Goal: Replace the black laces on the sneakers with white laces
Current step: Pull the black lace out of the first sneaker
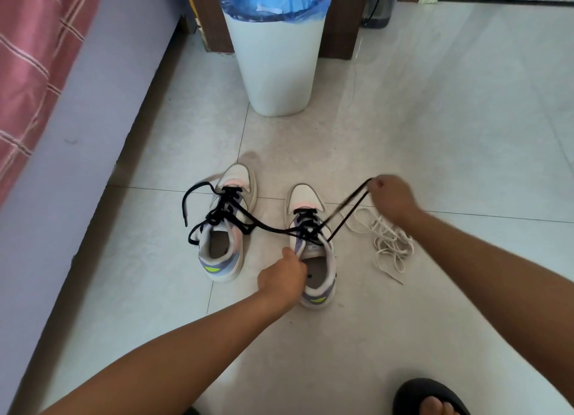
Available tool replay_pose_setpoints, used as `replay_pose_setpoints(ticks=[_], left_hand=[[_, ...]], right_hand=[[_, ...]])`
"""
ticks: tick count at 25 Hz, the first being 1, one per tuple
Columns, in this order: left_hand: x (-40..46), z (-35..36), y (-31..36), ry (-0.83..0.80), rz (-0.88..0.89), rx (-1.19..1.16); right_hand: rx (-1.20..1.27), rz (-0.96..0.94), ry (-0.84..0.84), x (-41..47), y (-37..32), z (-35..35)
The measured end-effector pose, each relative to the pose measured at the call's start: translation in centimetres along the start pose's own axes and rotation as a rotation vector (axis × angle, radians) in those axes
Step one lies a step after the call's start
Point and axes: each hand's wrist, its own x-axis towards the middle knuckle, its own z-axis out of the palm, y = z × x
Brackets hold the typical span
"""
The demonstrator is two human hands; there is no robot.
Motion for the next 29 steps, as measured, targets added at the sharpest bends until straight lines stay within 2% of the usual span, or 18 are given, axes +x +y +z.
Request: replay_pose_setpoints(ticks=[1, 3, 5, 6, 7, 9, 10, 12, 14, 16, 19, 21, 23, 25, 26, 29], left_hand=[[0.1, -0.1, 0.2, -0.003, -0.002, -0.01], [0.4, -0.4, 0.7, -0.02, -0.002, 0.006], [0.7, -0.7, 1.1, -0.031, -0.016, 0.016], [0.7, -0.7, 1.1, -0.038, -0.012, 0.038], [0.6, -0.8, 1.2, -0.041, 0.003, 0.075], [0.5, -0.7, 1.2, -0.039, 0.026, 0.109], [0.5, -0.7, 1.1, -0.033, 0.03, 0.102], [0.4, -0.7, 1.0, -0.017, 0.044, 0.094], [0.4, -0.8, 0.9, -0.005, 0.054, 0.09], [0.3, -0.8, 0.9, -0.01, 0.06, 0.121], [0.3, -0.8, 0.9, -0.02, 0.04, 0.093], [0.4, -0.8, 0.8, -0.008, 0.005, 0.023], [0.4, -0.8, 0.6, 0.004, -0.019, -0.013], [0.4, -0.7, 0.2, 0.005, -0.006, 0.01], [0.4, -0.7, -0.1, 0.013, -0.001, 0.016], [0.3, -0.9, -0.5, 0.061, 0.005, -0.021]], right_hand=[[-0.045, 0.016, 0.08, 1.0, 0.7, -1.5], [-0.345, -0.07, 0.157, 1.6, 2.1, -3.1], [-0.584, -0.127, 0.151, 0.9, 3.0, -2.4], [-0.544, -0.069, 0.079, 0.1, 3.2, -1.4], [-0.385, 0.031, -0.062, -0.8, 3.1, -0.3], [0.127, 0.259, -0.447, -3.0, 1.8, 1.6], [0.315, 0.329, -0.578, -3.9, 0.9, 2.6], [0.483, 0.32, -0.67, -5.1, -0.4, 3.9], [0.44, 0.22, -0.567, -4.6, -1.0, 4.2], [0.33, 0.146, -0.329, -2.8, -0.6, 3.1], [0.244, 0.149, 0.047, 0.7, 1.0, -0.3], [0.066, 0.119, 0.227, 2.4, 2.3, -2.3], [-0.22, 0.032, 0.325, 3.1, 3.7, -3.8], [-0.391, -0.026, 0.32, 3.4, 4.6, -4.8], [-0.407, -0.02, 0.265, 3.5, 4.7, -4.9], [-0.366, -0.004, -0.052, 1.1, 2.7, -3.2]])
